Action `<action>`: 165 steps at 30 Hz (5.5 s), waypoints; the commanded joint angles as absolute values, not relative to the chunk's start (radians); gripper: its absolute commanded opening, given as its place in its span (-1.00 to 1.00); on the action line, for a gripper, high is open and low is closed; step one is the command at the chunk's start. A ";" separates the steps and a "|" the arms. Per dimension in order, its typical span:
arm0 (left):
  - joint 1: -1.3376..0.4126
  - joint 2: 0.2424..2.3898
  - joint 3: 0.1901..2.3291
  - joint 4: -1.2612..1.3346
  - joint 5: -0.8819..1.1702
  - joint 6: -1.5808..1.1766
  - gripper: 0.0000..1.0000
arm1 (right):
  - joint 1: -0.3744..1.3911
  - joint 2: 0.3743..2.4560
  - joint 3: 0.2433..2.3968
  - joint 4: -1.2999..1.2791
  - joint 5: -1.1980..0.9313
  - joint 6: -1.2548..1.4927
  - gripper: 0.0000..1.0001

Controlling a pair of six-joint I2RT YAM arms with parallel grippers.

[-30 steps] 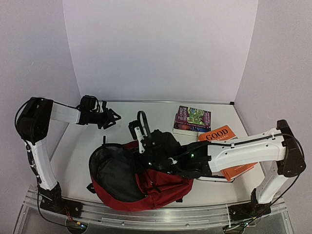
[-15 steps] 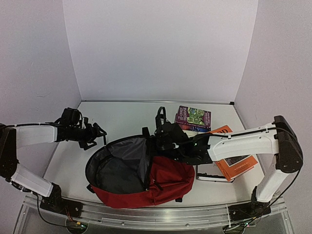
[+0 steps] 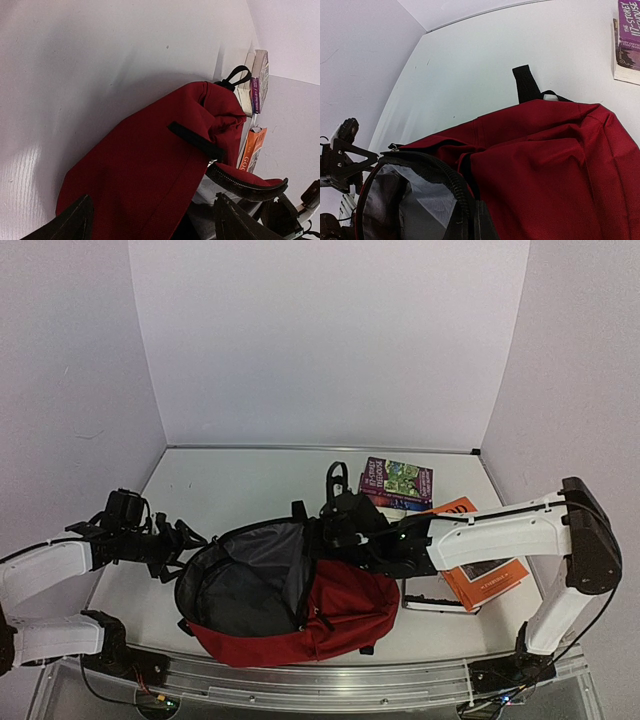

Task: Pack the student bag
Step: Unzip the student bag at the center of the board, then pick up the book from the center of the board.

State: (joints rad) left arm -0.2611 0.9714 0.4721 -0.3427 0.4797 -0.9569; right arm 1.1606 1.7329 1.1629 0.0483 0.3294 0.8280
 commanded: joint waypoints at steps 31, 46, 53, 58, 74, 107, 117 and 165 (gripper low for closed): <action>0.112 1.491 0.908 -0.163 0.569 -0.649 -0.99 | 0.855 1.700 0.916 -0.026 0.375 0.997 -1.00; 0.088 1.473 0.886 -0.186 0.676 -0.620 0.39 | 0.855 1.703 1.024 0.057 0.148 0.756 0.01; 0.011 1.305 0.706 -0.284 0.521 -0.717 0.63 | 0.852 1.608 1.133 -0.218 0.348 0.628 0.90; -0.086 1.293 0.649 -0.297 0.461 -0.779 0.66 | 0.778 1.591 1.171 -0.399 0.488 0.588 0.97; -0.101 1.465 0.776 -0.281 0.360 -0.702 -0.82 | 0.656 1.729 1.134 -0.555 0.500 0.550 0.47; -0.148 1.283 0.952 -0.431 0.338 -0.637 0.64 | 0.664 1.550 1.154 -0.470 0.434 0.476 -1.00; -0.401 1.359 0.987 -0.167 0.509 -0.860 0.58 | 0.755 1.434 1.096 -0.239 0.348 0.423 -1.00; -0.574 1.681 1.100 0.204 0.866 -1.084 -0.32 | 1.230 1.705 1.268 0.120 0.414 0.054 -0.43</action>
